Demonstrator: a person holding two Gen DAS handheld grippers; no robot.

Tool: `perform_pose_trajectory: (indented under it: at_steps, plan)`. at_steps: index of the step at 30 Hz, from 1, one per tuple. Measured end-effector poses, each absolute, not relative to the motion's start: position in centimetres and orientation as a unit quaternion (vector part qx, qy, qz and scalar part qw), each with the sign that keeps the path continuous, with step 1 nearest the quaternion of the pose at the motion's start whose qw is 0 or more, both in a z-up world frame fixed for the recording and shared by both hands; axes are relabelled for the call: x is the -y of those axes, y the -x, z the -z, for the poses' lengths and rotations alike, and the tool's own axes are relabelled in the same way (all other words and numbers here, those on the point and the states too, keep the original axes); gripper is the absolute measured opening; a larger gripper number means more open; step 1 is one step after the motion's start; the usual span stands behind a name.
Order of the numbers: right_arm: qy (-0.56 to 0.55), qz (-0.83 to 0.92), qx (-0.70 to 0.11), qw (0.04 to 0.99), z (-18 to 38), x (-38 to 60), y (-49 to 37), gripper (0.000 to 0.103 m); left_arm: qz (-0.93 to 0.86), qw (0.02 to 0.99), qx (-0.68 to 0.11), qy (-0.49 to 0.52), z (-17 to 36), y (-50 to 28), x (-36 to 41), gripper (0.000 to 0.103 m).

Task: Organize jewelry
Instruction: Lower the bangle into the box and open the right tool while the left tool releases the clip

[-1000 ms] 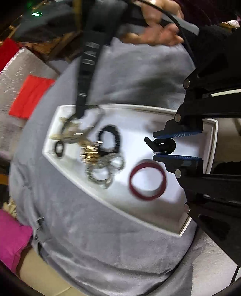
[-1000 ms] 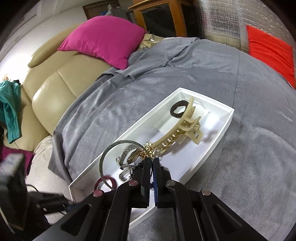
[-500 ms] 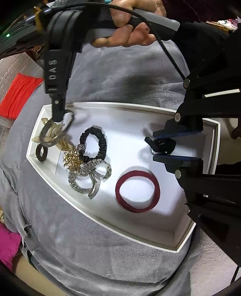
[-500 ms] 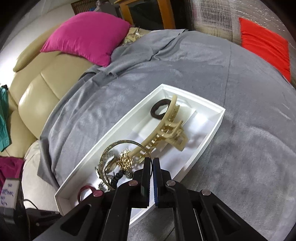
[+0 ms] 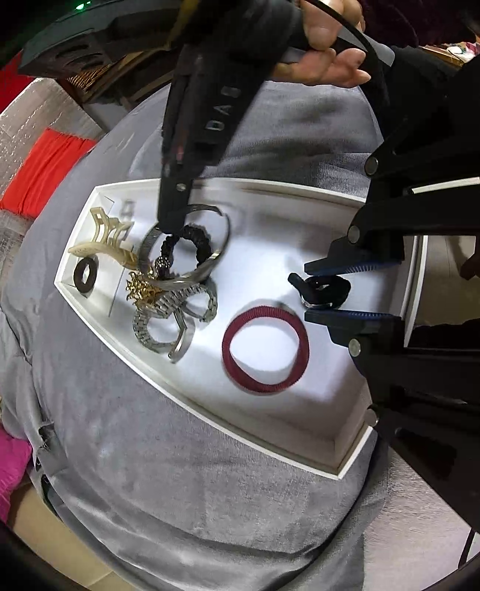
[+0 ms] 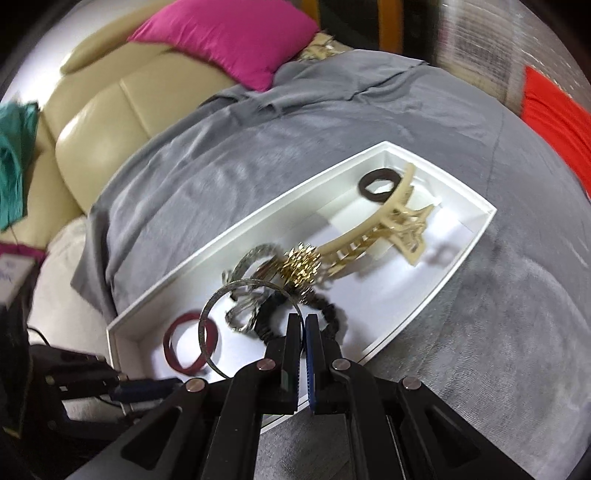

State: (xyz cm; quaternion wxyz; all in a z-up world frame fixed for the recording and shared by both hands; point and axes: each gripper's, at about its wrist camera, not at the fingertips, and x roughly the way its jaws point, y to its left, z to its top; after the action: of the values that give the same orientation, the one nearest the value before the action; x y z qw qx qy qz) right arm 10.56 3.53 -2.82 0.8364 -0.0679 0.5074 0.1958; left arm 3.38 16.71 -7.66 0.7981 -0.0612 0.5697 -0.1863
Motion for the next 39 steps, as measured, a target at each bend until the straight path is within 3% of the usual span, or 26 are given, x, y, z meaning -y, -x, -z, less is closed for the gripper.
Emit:
perform_pose_trajectory:
  at_steps: [19, 26, 32, 37, 39]
  plan:
    - [0.209, -0.243, -0.567, 0.758, 5.2, -7.4, -10.1, 0.004, 0.152, 0.799, -0.579, 0.063, 8.7, -3.9, -17.6, 0.020]
    - [0.195, -0.240, -0.593, 0.743, 4.7, -7.0, -10.9, 0.007, 0.148, 0.796, -0.582, 0.078, 8.9, -4.2, -18.0, 0.021]
    - [0.119, -0.231, -0.560, 0.787, 1.2, -3.6, -11.0, 0.007, 0.132, 0.806, -0.573, 0.070, 8.4, -3.6, -18.2, 0.034]
    - [0.065, -0.201, -0.518, 0.829, -1.8, 0.7, -8.6, 0.008, 0.059, 0.852, -0.520, -0.006, 6.1, -1.9, -17.1, 0.037]
    - [0.054, -0.190, -0.498, 0.844, -3.0, 2.2, -7.0, 0.012, 0.052, 0.870, -0.491, -0.010, 4.6, -1.0, -16.9, 0.053]
